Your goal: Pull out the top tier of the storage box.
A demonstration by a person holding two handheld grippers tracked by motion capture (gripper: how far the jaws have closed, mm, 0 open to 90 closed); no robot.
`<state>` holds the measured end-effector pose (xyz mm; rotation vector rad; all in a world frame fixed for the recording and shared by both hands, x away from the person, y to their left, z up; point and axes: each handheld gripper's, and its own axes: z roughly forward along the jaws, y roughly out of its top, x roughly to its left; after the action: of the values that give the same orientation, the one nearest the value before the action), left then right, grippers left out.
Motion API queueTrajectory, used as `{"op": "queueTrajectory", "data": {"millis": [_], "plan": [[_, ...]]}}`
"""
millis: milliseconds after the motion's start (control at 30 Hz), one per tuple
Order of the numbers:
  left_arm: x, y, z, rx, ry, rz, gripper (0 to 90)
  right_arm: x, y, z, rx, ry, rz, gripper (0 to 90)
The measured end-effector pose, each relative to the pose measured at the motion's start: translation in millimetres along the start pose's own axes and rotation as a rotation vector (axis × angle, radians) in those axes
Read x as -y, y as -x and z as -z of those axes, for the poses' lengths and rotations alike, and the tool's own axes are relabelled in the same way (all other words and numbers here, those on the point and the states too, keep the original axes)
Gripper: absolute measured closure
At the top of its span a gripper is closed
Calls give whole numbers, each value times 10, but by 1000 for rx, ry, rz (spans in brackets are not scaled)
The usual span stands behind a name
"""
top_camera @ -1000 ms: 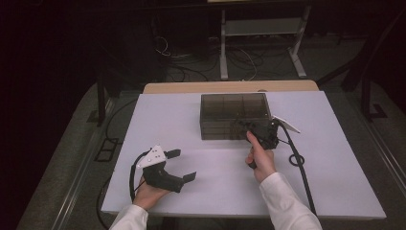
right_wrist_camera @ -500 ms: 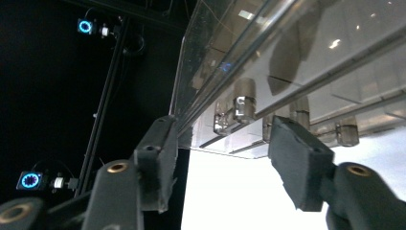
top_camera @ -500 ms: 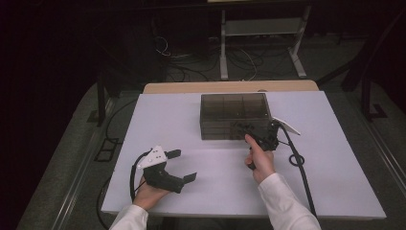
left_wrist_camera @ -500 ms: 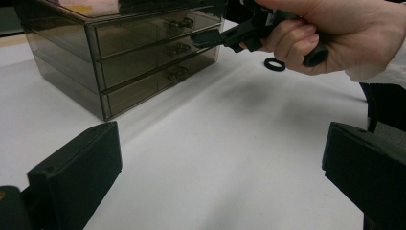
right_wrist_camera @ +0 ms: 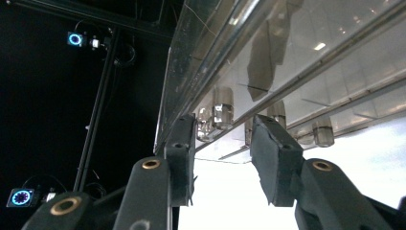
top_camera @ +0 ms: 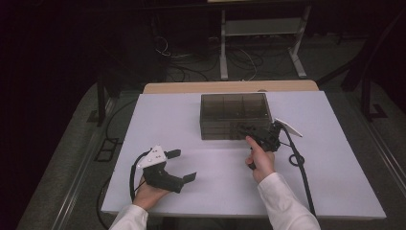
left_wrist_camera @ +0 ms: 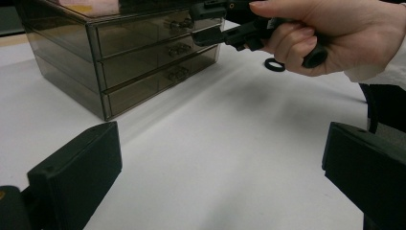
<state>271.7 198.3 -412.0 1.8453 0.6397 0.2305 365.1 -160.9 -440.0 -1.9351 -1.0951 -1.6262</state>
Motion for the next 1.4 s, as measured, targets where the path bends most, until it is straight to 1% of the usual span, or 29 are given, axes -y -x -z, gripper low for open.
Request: {"op": "queueTrajectory", "data": {"millis": [233, 367, 833, 967, 1000, 1400], "plan": [[1, -2, 0, 0, -2, -1, 0, -12, 23, -17, -1, -8, -7, 680], [2, -3, -1, 2, -3, -1, 0, -26, 38, -20, -9, -13, -8, 701], [3, -4, -2, 1, -4, 0, 0, -42, 55, -38, -31, -19, -18, 726], [3, -6, -2, 1, -4, 0, 0, -39, 51, -41, -38, -17, -19, 754], [3, -6, -2, 1, -4, 0, 0, -36, 44, -40, -41, -13, -17, 778], [4, -4, -2, 1, -5, -1, 0, -37, 38, -39, -39, -14, -9, 789]]}}
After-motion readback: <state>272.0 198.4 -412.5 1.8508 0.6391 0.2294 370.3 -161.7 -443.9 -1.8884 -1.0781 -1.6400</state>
